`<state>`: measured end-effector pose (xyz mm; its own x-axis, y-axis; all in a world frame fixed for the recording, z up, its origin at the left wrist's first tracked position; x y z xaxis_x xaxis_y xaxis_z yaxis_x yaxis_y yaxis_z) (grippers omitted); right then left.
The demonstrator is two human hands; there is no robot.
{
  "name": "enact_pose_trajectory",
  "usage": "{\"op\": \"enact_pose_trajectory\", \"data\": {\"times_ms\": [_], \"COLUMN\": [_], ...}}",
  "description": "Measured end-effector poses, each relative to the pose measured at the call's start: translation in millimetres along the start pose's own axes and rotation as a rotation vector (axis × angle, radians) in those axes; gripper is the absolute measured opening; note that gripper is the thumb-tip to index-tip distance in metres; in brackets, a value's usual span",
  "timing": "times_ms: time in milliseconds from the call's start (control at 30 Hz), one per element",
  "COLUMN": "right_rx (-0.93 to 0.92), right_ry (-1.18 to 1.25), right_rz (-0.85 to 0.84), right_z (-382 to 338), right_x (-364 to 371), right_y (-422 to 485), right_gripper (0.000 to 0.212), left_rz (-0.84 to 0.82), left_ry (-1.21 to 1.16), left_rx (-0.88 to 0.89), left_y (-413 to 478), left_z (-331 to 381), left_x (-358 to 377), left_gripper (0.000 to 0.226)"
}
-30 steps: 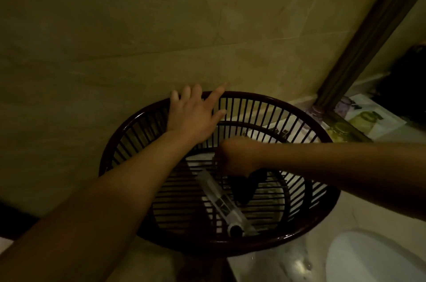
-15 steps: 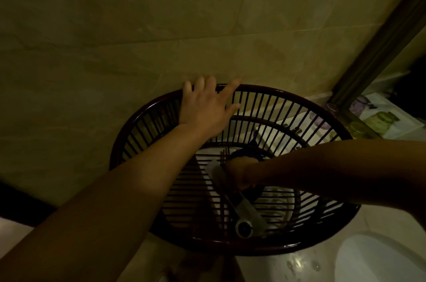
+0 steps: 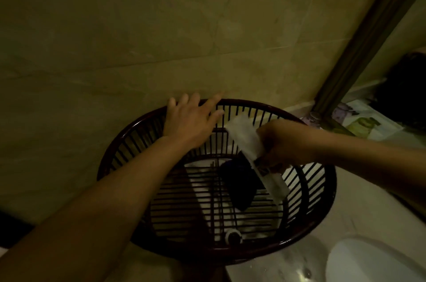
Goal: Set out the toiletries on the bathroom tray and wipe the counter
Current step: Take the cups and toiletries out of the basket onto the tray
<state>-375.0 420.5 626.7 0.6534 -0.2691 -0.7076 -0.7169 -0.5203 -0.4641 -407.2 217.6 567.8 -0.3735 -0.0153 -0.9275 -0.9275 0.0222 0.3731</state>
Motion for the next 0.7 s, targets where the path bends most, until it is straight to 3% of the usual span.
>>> {"op": "enact_pose_trajectory", "data": {"times_ms": [167, 267, 333, 500, 700], "right_rx": [-0.135, -0.243, -0.222, 0.041, 0.293], "right_ry": [0.472, 0.614, 0.630, 0.484, 0.144], "right_rz": [0.392, 0.651, 0.749, 0.697, 0.476], "right_z": [-1.5, 10.6, 29.6, 94.4, 175.6], "right_x": [-66.2, -112.3, -134.4, -133.2, -87.8], "right_y": [-59.3, -81.7, -79.6, -10.4, 98.3], "right_gripper": [0.027, 0.023, 0.019, 0.018, 0.010], "left_rz": [0.018, 0.004, -0.005, 0.005, 0.022], "left_ry": [0.024, 0.028, 0.041, 0.051, 0.062], "left_rx": [0.010, 0.008, 0.006, 0.001, 0.004], "left_y": [-1.5, -2.1, -2.3, -3.2, -3.9], "left_z": [-1.8, -2.2, -2.2, -1.7, -1.0], "left_x": [1.3, 0.3, -0.6, -1.9, -1.9], "left_gripper": [0.053, 0.054, 0.055, 0.058, 0.059]}}
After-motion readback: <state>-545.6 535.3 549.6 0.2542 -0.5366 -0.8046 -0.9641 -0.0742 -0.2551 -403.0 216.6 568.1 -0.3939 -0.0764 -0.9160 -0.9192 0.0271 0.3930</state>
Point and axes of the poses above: each hand's wrist, its own y-axis towards the middle knuckle, its own x-axis out of the palm, z = x × y, the point moved 4 cm from there along y, towards the middle knuckle, and after that the axes turned 5 degrees about y, right-handed, at the moved point
